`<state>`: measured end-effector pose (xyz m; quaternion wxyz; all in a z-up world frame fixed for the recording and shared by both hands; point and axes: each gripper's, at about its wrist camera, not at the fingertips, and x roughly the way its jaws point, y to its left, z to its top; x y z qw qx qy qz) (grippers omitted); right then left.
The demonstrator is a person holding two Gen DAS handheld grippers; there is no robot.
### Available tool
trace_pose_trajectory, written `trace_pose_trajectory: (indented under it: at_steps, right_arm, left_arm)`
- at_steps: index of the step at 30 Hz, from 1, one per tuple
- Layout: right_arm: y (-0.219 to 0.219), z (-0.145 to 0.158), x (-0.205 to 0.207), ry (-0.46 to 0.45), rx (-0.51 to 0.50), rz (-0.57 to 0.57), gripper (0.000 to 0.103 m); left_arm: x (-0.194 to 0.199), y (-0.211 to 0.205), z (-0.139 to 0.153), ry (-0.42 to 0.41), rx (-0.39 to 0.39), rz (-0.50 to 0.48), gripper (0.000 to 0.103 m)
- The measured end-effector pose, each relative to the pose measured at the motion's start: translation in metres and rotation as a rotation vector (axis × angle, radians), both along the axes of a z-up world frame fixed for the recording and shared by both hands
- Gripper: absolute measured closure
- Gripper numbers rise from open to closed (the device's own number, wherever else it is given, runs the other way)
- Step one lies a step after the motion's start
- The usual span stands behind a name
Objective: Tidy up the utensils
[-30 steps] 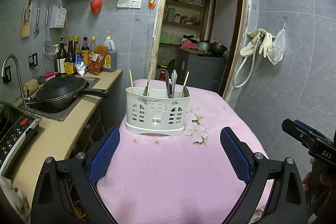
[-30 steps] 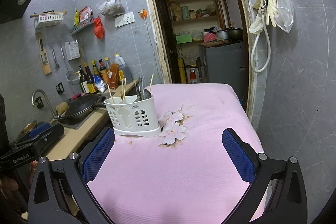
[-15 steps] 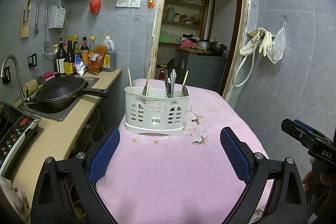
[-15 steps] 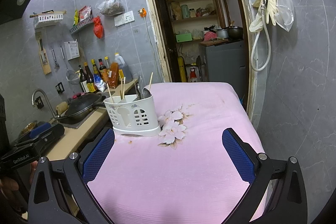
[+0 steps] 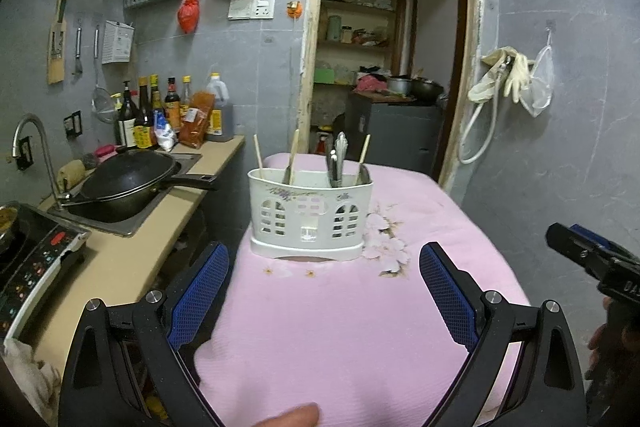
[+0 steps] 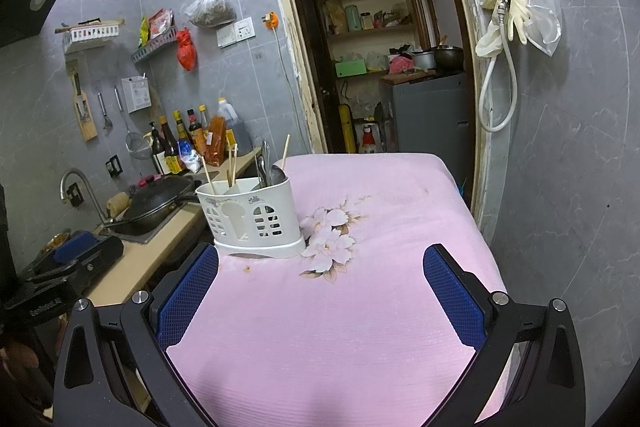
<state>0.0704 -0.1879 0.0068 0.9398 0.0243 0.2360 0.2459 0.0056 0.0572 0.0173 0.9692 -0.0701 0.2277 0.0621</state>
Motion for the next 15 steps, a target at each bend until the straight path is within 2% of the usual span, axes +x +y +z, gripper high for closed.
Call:
trace_pose_trajectory:
  at_steps: [15]
  right_arm:
    - [0.0007,-0.0020,0.0022,0.013,0.001,-0.002,0.000]
  left_arm:
    - [0.0032,0.0058,-0.0035,0.009,0.021,0.022,0.009]
